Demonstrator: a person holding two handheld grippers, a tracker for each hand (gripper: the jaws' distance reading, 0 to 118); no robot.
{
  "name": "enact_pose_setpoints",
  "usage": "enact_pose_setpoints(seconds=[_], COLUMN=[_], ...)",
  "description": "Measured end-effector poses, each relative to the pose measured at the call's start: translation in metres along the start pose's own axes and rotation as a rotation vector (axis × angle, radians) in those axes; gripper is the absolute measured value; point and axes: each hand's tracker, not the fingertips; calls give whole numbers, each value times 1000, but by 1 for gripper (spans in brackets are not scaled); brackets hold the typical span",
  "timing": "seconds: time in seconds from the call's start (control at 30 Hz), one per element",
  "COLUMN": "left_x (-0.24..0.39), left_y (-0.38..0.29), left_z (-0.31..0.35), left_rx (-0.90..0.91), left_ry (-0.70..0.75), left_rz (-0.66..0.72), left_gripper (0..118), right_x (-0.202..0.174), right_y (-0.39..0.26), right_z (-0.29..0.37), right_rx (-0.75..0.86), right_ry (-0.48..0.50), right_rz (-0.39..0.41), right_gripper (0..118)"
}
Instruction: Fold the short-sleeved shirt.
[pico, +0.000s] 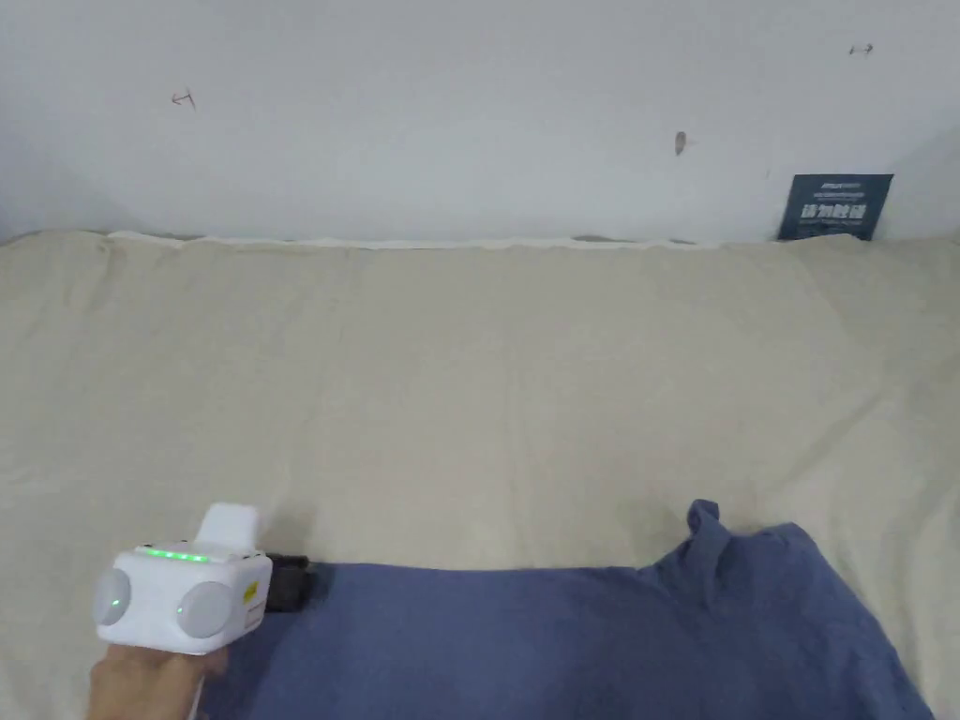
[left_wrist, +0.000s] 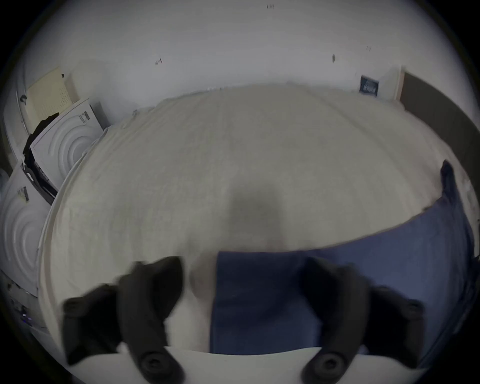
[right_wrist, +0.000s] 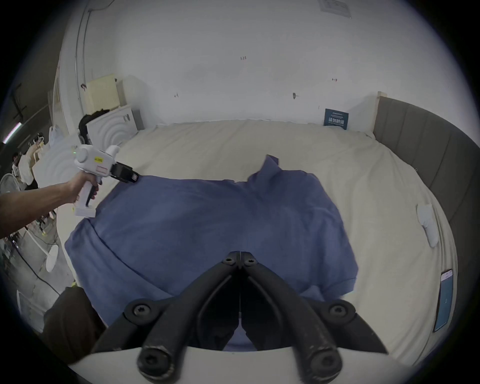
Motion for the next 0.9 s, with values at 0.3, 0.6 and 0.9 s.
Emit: enact_pose_setpoints(seconds=[0.3,0.6,0.9], left_x=[42,36,7], left_y=[-25,-27,-26], left_z=[49,70,72], left_rx=[144,228,190], left_ry=[-5,140,-17], left_rz=[-124,-146,17], left_gripper=[2,2,2], right_x=[73,127,109], right_y=[69,138,124], right_z=[-66,-203,-214], right_rx=[-69,-284,-278], right_ry=[-122,-188,-116], right_rz=[81,57,70], right_gripper=[106,110,0])
